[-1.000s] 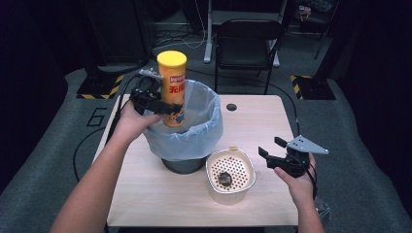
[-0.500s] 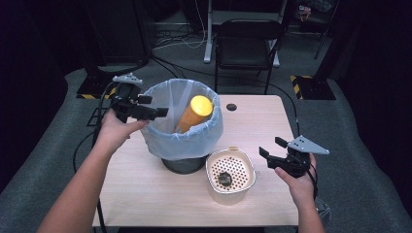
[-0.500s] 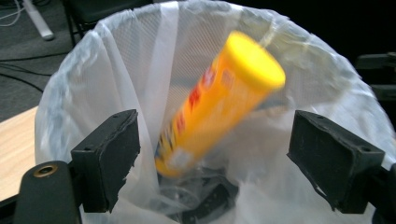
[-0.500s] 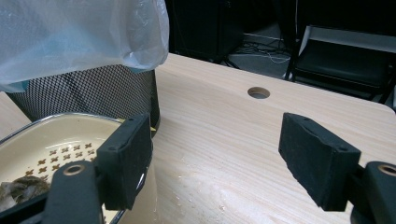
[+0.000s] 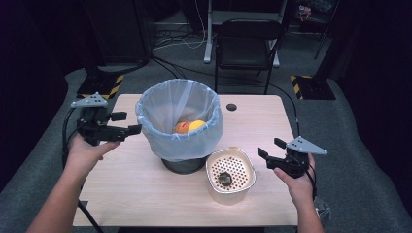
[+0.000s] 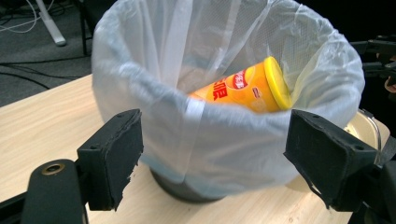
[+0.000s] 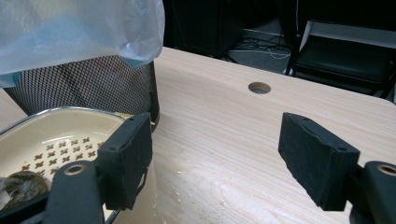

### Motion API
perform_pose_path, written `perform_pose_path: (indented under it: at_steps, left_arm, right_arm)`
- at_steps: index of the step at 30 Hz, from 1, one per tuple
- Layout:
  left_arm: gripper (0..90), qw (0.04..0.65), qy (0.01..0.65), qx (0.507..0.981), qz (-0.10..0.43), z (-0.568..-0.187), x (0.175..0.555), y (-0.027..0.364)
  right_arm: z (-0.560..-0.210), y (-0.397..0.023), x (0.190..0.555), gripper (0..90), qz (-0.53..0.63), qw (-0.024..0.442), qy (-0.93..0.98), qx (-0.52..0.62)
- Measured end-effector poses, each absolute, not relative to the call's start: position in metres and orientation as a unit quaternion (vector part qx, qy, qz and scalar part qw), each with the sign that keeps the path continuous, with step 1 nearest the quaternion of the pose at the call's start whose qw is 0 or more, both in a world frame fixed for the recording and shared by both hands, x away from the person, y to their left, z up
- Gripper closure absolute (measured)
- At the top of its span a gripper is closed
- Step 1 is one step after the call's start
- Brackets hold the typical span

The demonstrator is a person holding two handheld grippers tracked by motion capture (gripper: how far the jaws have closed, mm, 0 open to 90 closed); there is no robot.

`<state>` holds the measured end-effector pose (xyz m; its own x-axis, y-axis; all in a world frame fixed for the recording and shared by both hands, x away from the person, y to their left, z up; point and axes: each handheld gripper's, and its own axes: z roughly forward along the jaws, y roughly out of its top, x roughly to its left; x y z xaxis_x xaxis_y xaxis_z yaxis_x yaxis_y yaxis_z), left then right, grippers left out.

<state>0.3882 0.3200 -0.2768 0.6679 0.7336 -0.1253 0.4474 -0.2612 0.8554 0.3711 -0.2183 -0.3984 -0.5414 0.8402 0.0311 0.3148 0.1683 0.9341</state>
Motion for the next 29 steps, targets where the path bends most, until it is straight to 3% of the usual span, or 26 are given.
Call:
perform_pose_path:
  at_steps: [8,24,29]
  left_arm:
    - [18.7,0.478,0.383,0.774,0.158,-0.301,0.376,0.34]
    - [15.4,0.465,0.434,0.751,0.174,-0.421,0.367,0.368]
    - [14.3,0.449,0.453,0.742,0.207,-0.449,0.365,0.373]
  right_arm:
    - [-0.401,-0.221,0.371,27.8,0.501,0.264,0.719,0.403]
    - [-0.423,-0.231,0.378,27.8,0.474,0.275,0.723,0.422]
    - [-0.438,-0.236,0.383,27.7,0.461,0.28,0.722,0.434]
